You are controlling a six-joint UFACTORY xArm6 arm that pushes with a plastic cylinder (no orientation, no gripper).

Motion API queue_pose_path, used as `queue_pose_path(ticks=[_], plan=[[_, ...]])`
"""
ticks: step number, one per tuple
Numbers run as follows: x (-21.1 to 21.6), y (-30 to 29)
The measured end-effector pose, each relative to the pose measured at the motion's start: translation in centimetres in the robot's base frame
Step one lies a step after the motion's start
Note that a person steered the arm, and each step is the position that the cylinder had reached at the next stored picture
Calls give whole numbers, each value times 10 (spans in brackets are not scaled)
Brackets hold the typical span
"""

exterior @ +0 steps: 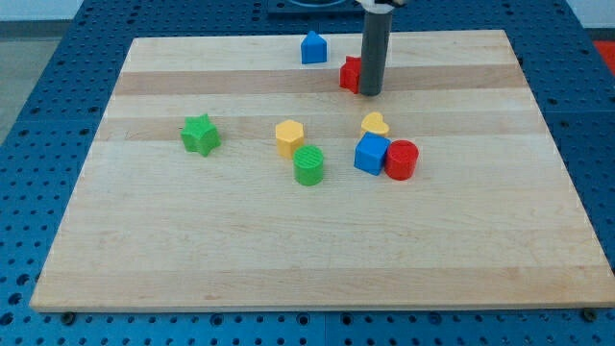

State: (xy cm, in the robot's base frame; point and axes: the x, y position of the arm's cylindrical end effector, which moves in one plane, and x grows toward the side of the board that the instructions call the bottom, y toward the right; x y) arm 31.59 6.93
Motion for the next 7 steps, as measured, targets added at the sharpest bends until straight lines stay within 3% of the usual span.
queue_pose_path(ticks=[7], plan=[[-76, -12]])
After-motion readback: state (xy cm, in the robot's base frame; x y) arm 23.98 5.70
